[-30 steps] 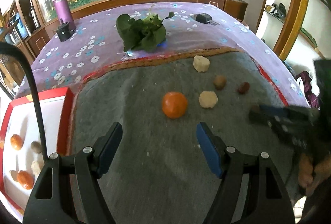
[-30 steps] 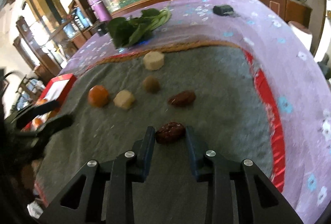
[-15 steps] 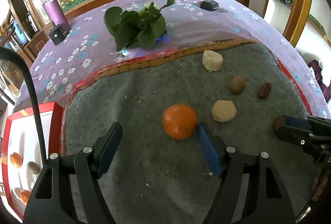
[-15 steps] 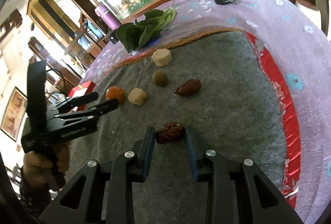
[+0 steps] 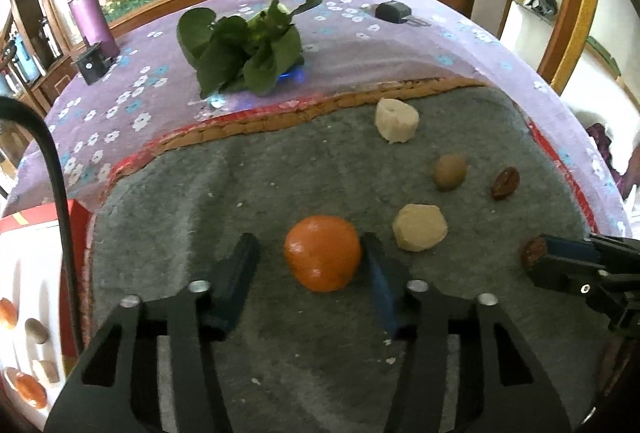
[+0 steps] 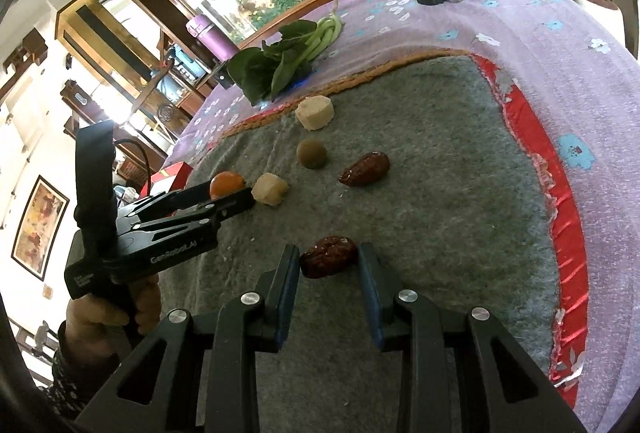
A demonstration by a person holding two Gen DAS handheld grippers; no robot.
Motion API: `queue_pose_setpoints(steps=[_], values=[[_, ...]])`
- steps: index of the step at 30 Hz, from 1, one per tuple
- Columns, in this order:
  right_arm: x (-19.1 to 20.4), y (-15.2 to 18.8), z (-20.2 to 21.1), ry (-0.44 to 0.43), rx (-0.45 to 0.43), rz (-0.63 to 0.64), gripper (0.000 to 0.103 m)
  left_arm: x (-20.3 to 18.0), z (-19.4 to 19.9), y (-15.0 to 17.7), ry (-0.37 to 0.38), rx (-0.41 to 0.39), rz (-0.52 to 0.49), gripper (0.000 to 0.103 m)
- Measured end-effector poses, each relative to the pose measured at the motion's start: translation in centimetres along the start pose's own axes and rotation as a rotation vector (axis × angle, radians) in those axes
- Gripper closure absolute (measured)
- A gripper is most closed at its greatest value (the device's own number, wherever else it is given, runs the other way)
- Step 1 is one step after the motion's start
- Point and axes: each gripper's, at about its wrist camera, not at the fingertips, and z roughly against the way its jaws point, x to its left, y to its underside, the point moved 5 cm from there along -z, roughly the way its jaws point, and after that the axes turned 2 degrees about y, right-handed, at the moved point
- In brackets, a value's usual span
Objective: Organize fruits
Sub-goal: 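Grasp a mandarin with the left tool while the right tool holds the date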
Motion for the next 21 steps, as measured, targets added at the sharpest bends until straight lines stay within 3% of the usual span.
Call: queue_pose_setpoints(steps=[2, 11, 21], values=[[0.0, 0.0, 0.0, 0.000, 0.000, 0.000, 0.072, -0.4, 0.1, -0.1, 0.011, -0.006, -0.013, 0.071], [0.0, 0.0, 0.0, -0.003, 0.000, 0.004, 0.072, 0.0, 0.9, 0.7, 0.007, -0.021, -0.007, 0.072], [0.6, 0.0, -0.3, -0.017, 0.010, 0.020, 0.072, 0.7, 5.5, 3.1, -0.018, -0.076, 0.005, 0.072]])
